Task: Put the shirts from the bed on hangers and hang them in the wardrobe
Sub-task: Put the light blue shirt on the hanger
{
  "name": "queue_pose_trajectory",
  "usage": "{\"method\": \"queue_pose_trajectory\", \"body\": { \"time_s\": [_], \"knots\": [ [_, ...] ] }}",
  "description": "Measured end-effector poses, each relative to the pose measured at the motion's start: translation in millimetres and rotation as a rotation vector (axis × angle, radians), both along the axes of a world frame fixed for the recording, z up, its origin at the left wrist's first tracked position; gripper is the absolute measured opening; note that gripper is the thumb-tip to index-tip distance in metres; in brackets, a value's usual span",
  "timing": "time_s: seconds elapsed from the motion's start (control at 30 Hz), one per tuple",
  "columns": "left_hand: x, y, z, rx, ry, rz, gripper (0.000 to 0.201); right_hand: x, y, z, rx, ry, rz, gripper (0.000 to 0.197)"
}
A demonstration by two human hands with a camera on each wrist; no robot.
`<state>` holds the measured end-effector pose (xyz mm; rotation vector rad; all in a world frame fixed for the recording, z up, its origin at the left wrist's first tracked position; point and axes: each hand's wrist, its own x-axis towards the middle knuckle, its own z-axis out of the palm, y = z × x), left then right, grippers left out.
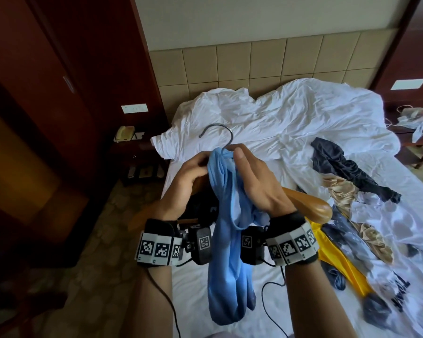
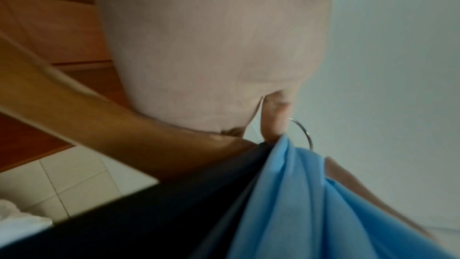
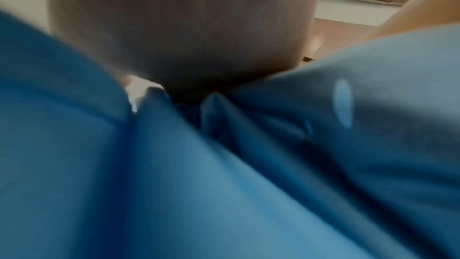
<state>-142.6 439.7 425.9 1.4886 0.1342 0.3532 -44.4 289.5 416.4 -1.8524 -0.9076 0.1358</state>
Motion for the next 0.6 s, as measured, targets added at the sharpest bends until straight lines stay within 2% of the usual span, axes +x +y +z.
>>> {"method": "queue_pose_trajectory", "body": {
  "time_s": [0.07,0.17,0.23,0.33,0.4,0.5,0.6],
  "knots": [
    [2.2,-6.4,0.3,-0.002,0.000,0.024,0.033,0.3,0.3,-3.2,-0.005,-0.017,-0.085,0.057],
    [11.5,-12.6,-3.4,0.090,-0.025,0.163,0.027,-0.1,1.6,-5.4,0.040,-0.028,-0.204,0.062],
    [16.5,-17.8,-4.4,0.115,-0.036,0.250,0.025,1.3,0.2,-7.2,0.086,0.011,-0.212,0.061],
    [20.4,-27.6,-4.9,0.150,-0.059,0.362,0.022,3.7,-3.3,-9.8,0.123,0.062,-0.181,0.048],
    [23.2,-33.2,-6.2,0.148,-0.065,0.405,0.021,6.0,-7.8,-11.1,0.149,0.073,-0.177,0.051],
    [28.1,-38.3,-9.7,0.088,-0.068,0.470,0.020,9.8,-13.0,-12.1,0.161,0.085,-0.191,0.058],
    [33.8,-32.9,-13.7,-0.137,-0.073,0.581,0.020,13.2,-17.2,-10.8,0.193,0.119,-0.322,0.063]
  ]
}}
